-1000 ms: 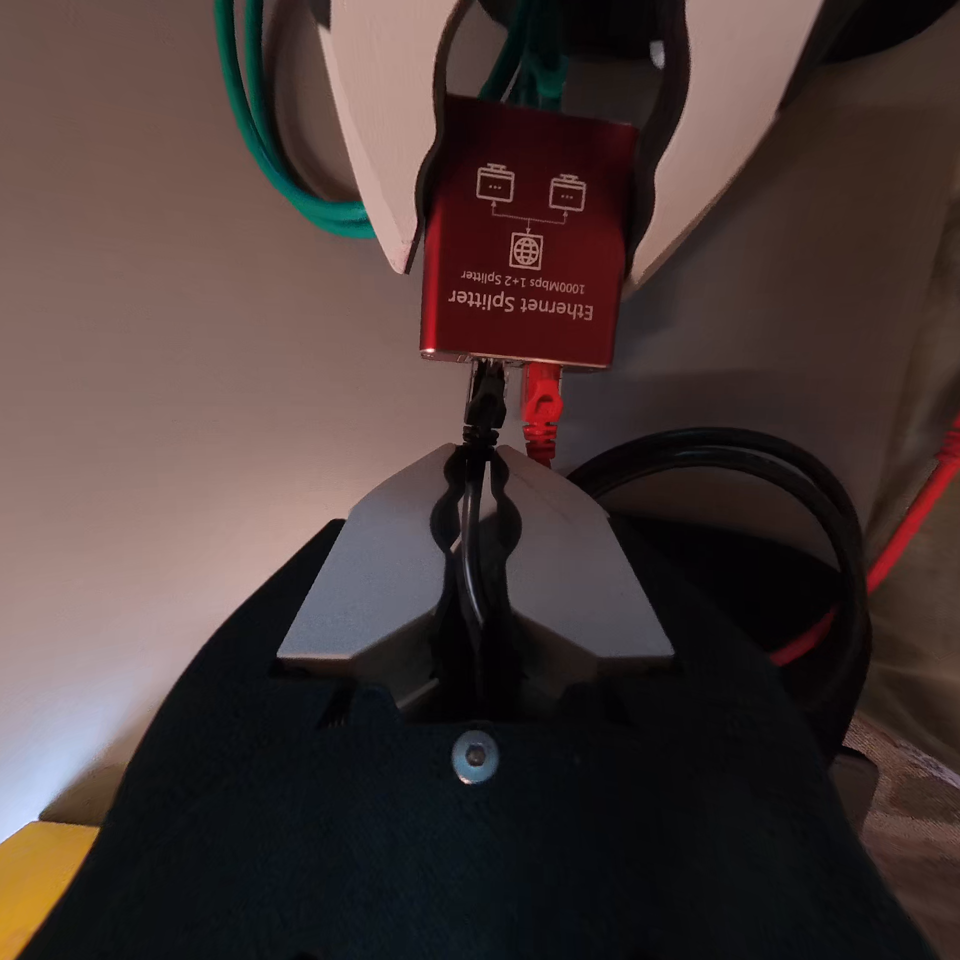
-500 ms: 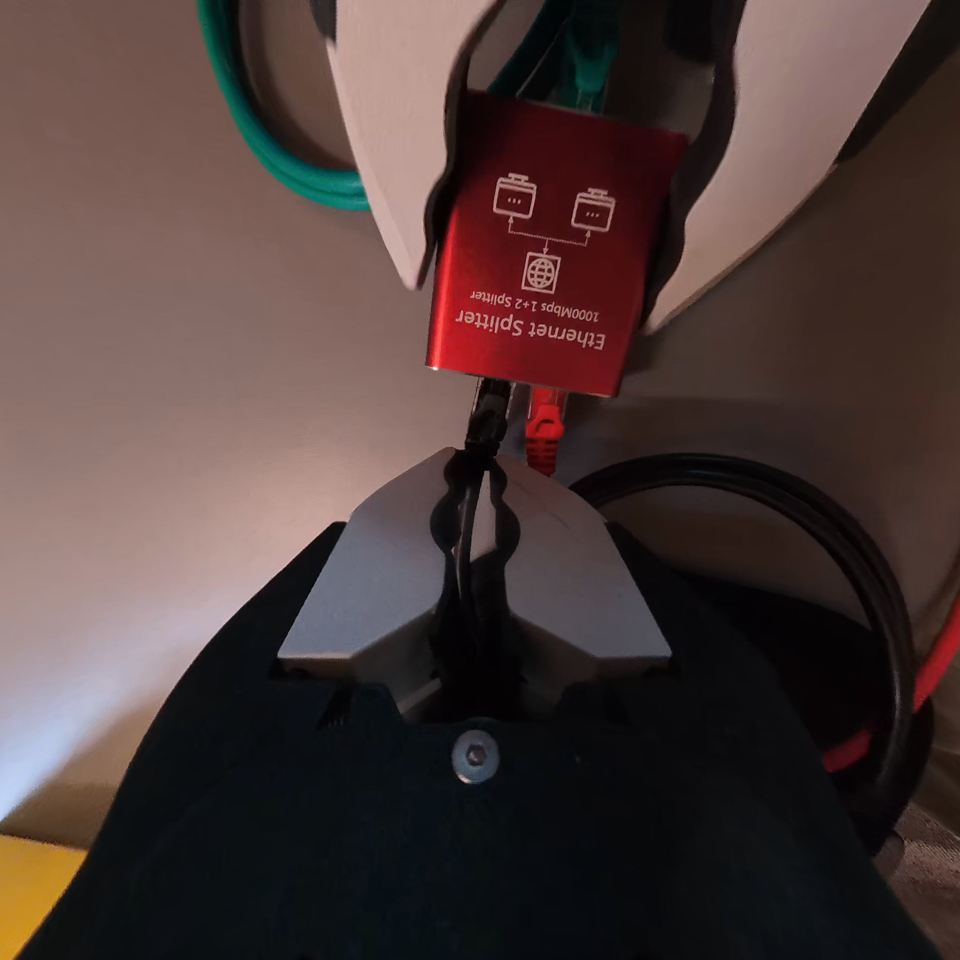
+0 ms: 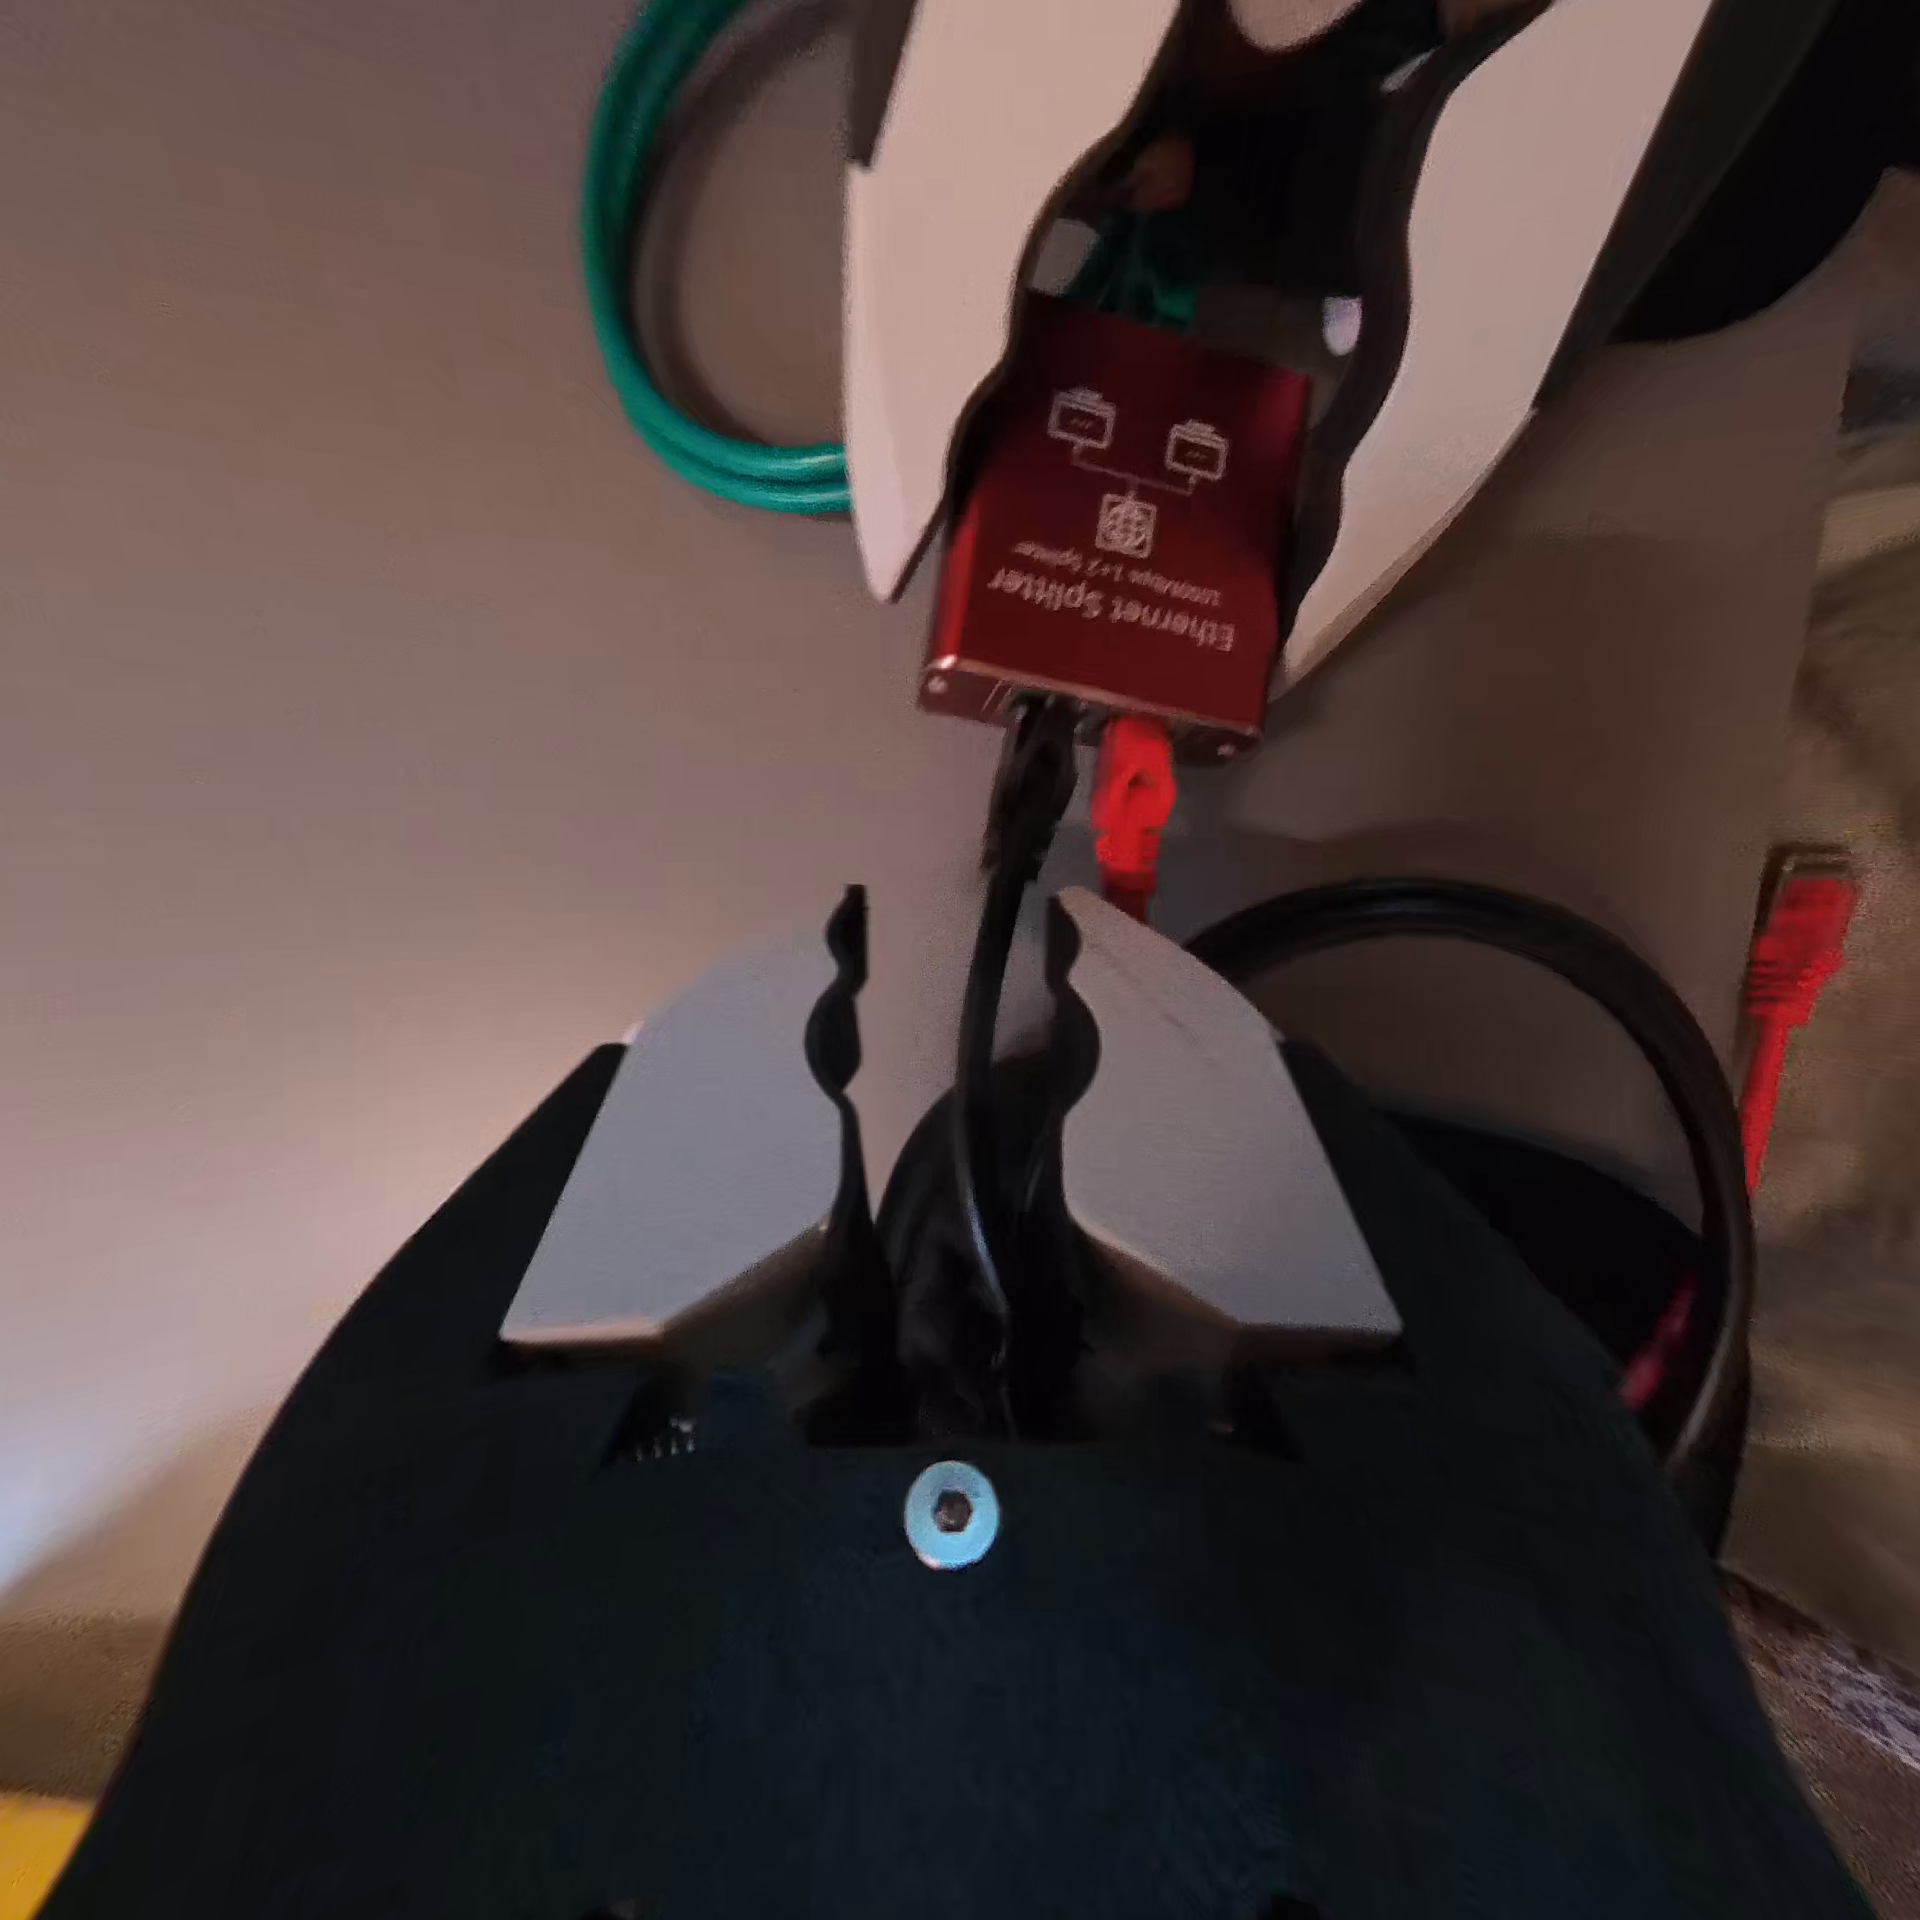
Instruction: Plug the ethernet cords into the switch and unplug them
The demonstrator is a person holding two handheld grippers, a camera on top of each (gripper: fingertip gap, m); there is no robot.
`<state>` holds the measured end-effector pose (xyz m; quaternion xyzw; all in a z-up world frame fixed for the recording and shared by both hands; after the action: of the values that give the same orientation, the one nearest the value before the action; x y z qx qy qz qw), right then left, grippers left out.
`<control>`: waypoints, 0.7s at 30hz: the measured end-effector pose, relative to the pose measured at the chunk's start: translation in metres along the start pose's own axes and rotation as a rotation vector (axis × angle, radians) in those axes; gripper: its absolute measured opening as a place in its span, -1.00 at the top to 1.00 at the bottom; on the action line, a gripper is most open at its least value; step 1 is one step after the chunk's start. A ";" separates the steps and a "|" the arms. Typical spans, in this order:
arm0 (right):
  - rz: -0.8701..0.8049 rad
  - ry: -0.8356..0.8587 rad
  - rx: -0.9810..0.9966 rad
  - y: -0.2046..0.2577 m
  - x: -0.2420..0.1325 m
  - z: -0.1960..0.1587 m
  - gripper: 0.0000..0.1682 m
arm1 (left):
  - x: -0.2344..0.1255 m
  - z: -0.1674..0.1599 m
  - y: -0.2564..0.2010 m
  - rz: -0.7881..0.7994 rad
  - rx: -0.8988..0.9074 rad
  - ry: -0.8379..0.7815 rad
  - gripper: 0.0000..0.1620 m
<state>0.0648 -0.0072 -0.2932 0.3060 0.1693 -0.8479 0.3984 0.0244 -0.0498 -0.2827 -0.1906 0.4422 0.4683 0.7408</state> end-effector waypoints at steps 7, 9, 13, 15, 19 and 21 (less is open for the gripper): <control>-0.067 -0.069 -0.067 -0.002 -0.023 0.012 0.18 | -0.065 0.008 0.003 0.156 0.012 -0.286 0.65; -0.064 -0.087 -0.090 0.001 -0.024 0.017 0.18 | -0.064 0.018 -0.001 0.124 0.008 -0.404 0.70; -0.025 -0.129 -0.111 0.012 -0.024 0.026 0.18 | -0.048 0.027 -0.011 0.009 0.058 -0.465 0.82; -0.009 -0.134 -0.110 0.015 -0.025 0.028 0.18 | -0.043 0.028 -0.018 -0.032 0.137 -0.460 0.85; 0.009 -0.150 -0.093 0.017 -0.027 0.028 0.18 | -0.038 0.026 -0.023 -0.063 0.191 -0.418 0.80; 0.013 -0.161 -0.084 0.017 -0.027 0.029 0.18 | -0.038 0.027 -0.023 -0.071 0.188 -0.426 0.89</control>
<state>0.0802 -0.0180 -0.2544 0.2208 0.1699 -0.8595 0.4286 0.0510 -0.0620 -0.2399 -0.0332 0.3107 0.4282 0.8480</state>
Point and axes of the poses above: each gripper's, where its closed fingertips meet, x out along the fingers, z out of its top, y = z × x across the jaws, the point moved 1 cm from there along -x, back along the fingers, and after that the axes turned 11 degrees about x, right-handed, at the moved point
